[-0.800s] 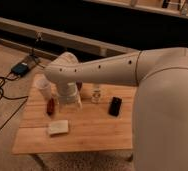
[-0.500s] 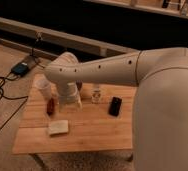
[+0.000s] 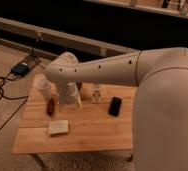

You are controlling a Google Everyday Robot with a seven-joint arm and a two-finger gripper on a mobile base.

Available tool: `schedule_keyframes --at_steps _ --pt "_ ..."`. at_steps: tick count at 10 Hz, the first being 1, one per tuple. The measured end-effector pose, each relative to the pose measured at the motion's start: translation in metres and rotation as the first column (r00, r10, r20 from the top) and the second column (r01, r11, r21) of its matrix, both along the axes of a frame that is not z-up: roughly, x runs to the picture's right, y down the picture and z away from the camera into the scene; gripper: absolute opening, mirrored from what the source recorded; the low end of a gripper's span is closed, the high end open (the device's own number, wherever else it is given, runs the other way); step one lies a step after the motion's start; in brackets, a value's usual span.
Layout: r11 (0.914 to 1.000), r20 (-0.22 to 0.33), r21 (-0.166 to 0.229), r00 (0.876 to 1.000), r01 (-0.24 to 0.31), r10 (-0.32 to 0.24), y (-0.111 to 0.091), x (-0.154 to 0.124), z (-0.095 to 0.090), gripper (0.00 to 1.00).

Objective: Pick up the ceramic bowl

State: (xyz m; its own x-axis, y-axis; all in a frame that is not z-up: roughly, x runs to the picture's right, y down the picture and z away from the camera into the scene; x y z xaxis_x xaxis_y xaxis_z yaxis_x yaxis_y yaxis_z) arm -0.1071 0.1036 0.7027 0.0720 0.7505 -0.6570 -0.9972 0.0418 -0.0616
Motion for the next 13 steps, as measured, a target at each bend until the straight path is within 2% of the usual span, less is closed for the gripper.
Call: schedule_keyframes --at_steps 7,9,10,13 --pt "1.0000 -0.005 -0.004 1.000 0.009 -0.009 0.001 0.003 0.002 0.65" --pt "0.9976 -0.005 -0.003 0.998 0.069 -0.069 -0.007 0.014 0.017 0.65" --pt "0.9935 0.002 0.005 0.994 0.114 -0.114 -0.016 0.017 0.029 0.65" --pt "0.9711 0.076 0.067 0.969 0.229 -0.234 -0.051 0.003 0.071 0.65"
